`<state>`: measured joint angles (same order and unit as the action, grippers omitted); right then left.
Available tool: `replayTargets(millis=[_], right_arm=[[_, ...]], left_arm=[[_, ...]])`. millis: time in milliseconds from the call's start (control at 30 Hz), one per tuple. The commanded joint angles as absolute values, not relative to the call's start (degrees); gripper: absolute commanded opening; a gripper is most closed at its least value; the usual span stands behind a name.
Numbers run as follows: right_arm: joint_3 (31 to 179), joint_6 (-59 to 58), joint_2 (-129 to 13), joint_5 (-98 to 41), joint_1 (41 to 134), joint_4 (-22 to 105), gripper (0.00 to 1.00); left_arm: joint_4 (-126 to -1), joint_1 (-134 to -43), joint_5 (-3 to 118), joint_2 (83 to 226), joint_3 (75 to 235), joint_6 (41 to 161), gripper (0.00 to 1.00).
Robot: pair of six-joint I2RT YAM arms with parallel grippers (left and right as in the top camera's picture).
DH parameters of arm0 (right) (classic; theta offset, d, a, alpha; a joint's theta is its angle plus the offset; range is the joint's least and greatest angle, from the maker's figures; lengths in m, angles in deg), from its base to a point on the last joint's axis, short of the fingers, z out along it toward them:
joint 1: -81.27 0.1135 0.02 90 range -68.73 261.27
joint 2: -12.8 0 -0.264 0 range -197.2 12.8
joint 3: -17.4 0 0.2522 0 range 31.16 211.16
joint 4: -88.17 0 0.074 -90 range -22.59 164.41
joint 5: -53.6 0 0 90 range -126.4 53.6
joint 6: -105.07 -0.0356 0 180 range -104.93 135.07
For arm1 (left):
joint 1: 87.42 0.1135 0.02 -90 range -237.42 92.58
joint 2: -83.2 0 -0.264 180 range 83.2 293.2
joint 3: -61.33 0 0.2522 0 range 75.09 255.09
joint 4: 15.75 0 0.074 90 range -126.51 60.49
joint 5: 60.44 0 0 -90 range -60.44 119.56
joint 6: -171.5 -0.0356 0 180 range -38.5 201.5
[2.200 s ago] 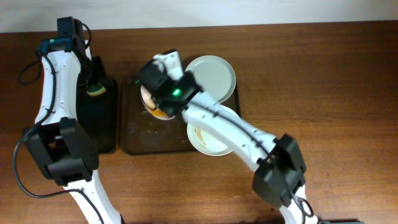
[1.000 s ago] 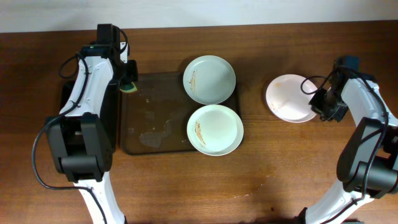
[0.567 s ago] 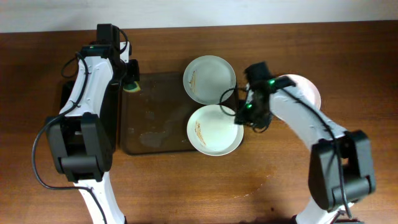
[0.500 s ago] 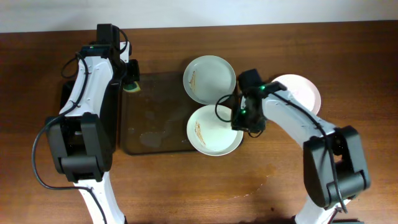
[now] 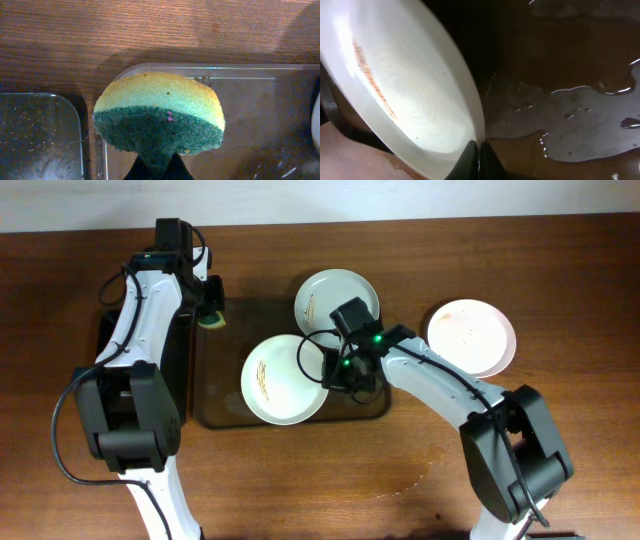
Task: Clean dirty plates on tray and stack at the side
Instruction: 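Scrub the tilted plate with the sponge in the left gripper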
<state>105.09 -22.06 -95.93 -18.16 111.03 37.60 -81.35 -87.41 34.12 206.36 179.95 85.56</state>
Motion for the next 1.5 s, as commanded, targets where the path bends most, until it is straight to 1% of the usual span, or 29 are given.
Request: replayTargets(millis=[0,67,167,200,233,267,333,467,500,533,567,633,767,833,900,967,1000,1067,1100,1167,1200,1233,1300,1333,1367,1400,1467], right_arm=[[105.7,-36.1,-100.7,-31.6,120.0,49.3,0.04],[105.7,-36.5,-102.8,-30.9,120.6,52.9,0.04],[105.7,-36.4,-103.1,-30.9,120.6,54.8,0.32],[105.8,-36.4,-103.1,-31.1,120.6,55.5,0.37],[105.8,-36.2,-103.1,-31.1,120.5,56.3,0.39],[105.8,-35.4,-103.1,-31.1,120.5,57.2,0.39],[105.8,-34.7,-104.9,-32.3,120.5,59.6,0.36],[110.8,-33.2,-110.2,-31.9,120.6,59.3,0.30],[111.8,-33.2,-110.7,-32.0,120.6,58.0,0.26],[112.1,-33.2,-110.8,-32.2,120.5,57.0,0.10],[112.1,-33.2,-110.8,-31.9,120.1,56.3,0.04],[113.0,-33.4,-110.8,-29.2,118.1,53.5,0.04],[113.3,-33.2,-110.8,-25.5,114.9,52.2,0.04],[113.6,-31.1,-110.8,-25.0,114.5,51.2,0.04],[113.6,-30.8,-110.8,-24.9,114.6,51.2,0.04],[113.6,-30.8,-110.8,-24.8,114.6,51.2,0.04],[113.6,-30.8,-110.8,-24.8,114.6,51.2,0.04],[113.6,-30.8,-110.8,-24.8,114.6,51.2,0.04],[113.6,-30.8,-110.8,-24.8,114.6,51.2,0.04],[113.6,-30.8,-110.8,-24.8,114.6,51.2,0.04],[113.6,-30.8,-110.8,-24.8,114.6,51.2,0.04],[113.6,-30.8,-110.8,-24.8,114.6,51.2,0.04],[113.6,-30.8,-110.8,-24.8,114.6,51.3,0.04],[113.6,-30.8,-110.8,-24.8,114.6,51.3,0.04],[113.6,-30.8,-110.8,-24.8,114.6,51.3,0.04],[113.6,-30.8,-110.8,-24.8,114.6,51.3,0.04],[113.6,-30.8,-110.8,-24.8,114.6,51.3,0.04]], left_arm=[[-81.4,-87.3,34.9,206.1,179.8,84.5,0.01],[-81.3,-87.3,34.9,206.1,179.9,84.5,0.01],[-81.3,-87.3,34.9,206.1,179.9,84.5,0.01],[-81.3,-87.3,34.9,206.1,179.9,84.5,0.01],[-81.3,-87.3,34.9,206.1,179.9,84.5,0.01],[-81.3,-87.3,34.9,206.1,179.9,84.5,0.01],[-81.3,-87.3,35.0,206.1,179.9,84.5,0.01],[-81.2,-87.3,36.2,206.1,179.9,84.5,0.01],[-81.2,-87.3,36.2,206.1,179.9,84.5,0.01],[-81.7,-87.3,36.3,206.1,179.9,84.5,0.01],[-82.2,-87.3,37.4,206.1,179.9,84.5,0.01],[-84.6,-87.5,40.6,206.1,179.9,84.5,0.01],[-89.0,-89.6,40.7,206.1,179.8,84.4,0.01],[-89.4,-90.5,40.1,206.1,178.2,84.4,0.01],[-80.8,-92.8,37.0,206.1,170.6,84.4,0.01],[-72.9,-93.8,36.8,206.1,164.5,83.0,0.01],[-66.8,-94.6,36.8,206.1,159.8,81.3,0.01],[-61.6,-95.8,36.9,206.1,154.7,80.1,0.01],[-62.2,-96.3,37.6,206.1,154.2,78.4,0.01],[-65.3,-96.6,44.0,206.0,154.5,73.5,0.01],[-68.8,-96.5,49.6,206.0,155.1,71.5,0.01],[-72.4,-96.0,51.7,206.0,155.9,71.5,0.01],[-81.9,-94.6,51.9,206.0,157.9,71.5,0.01],[-84.2,-93.8,49.0,206.0,158.1,73.5,0.01],[-84.5,-92.8,38.9,206.0,158.1,81.4,0.01],[-84.4,-92.4,32.3,206.0,158.1,86.6,0.01],[-83.0,-92.1,22.4,206.0,158.1,93.2,0.01]])
